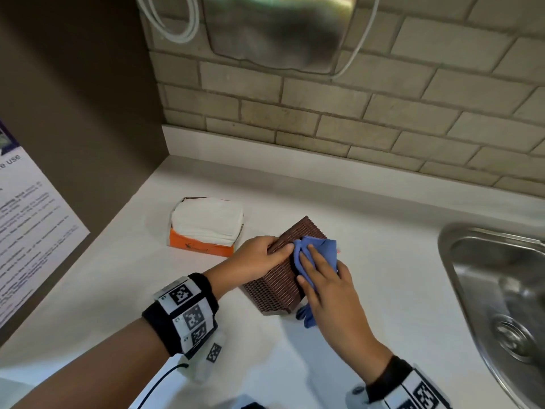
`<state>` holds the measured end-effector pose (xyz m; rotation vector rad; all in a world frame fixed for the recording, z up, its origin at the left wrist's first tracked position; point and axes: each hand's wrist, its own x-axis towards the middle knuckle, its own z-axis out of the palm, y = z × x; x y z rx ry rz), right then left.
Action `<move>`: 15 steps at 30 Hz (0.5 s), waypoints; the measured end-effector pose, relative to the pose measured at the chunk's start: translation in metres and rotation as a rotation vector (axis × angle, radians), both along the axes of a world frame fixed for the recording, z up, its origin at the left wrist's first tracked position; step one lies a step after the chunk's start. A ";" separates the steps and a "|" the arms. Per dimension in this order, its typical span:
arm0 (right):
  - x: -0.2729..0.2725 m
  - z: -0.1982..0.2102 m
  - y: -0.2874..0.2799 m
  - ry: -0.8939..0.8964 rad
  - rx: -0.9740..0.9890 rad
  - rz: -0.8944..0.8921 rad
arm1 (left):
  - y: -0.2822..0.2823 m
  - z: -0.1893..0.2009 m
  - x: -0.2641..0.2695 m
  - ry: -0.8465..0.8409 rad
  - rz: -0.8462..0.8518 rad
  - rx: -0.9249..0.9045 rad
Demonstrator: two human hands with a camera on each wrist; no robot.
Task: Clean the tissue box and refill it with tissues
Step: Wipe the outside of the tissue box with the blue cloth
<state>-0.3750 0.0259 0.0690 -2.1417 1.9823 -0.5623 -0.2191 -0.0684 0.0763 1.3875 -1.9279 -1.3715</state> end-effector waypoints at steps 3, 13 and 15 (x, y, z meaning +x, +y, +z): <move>-0.019 0.006 -0.010 -0.035 0.039 -0.065 | 0.002 -0.003 0.004 0.091 -0.006 0.039; -0.049 0.057 -0.011 -0.717 0.153 -0.119 | 0.008 0.008 0.021 0.360 -0.111 0.128; -0.050 0.069 -0.009 -0.781 0.179 -0.081 | 0.008 0.015 0.024 0.417 -0.129 0.154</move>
